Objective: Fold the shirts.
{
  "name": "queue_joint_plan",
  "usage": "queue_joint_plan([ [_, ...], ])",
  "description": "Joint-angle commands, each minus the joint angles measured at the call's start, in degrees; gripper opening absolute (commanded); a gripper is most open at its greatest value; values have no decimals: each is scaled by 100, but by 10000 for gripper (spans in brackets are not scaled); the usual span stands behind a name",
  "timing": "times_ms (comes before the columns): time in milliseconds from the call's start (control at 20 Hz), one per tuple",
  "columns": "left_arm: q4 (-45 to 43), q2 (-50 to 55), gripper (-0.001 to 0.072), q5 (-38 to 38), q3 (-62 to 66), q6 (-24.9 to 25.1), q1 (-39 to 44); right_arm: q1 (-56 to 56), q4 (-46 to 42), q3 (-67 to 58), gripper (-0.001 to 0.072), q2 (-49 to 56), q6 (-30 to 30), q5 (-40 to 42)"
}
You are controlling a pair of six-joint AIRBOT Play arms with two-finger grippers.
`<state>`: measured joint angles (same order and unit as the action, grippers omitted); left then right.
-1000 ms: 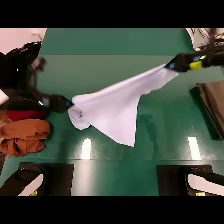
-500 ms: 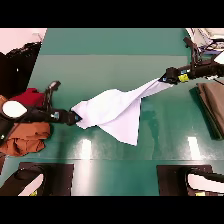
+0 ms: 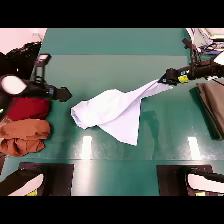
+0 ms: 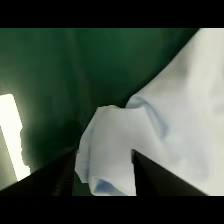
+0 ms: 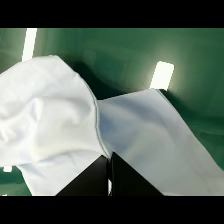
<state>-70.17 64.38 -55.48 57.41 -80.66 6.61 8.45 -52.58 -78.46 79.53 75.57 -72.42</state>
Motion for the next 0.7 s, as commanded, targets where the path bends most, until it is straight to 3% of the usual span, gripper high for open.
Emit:
queue_joint_plan([
  [0,260,1274,428,42,229,0,0,4,4,0,10,2,2,-208],
  [250,612,2323,429,-634,723,214,0,125,-4,0,11,2,2,-262],
  [600,684,2409,411,-1086,715,442,7,321,0,0,11,2,2,-57],
  [650,684,2409,168,-1121,717,468,7,321,-2,0,10,2,2,-63],
])
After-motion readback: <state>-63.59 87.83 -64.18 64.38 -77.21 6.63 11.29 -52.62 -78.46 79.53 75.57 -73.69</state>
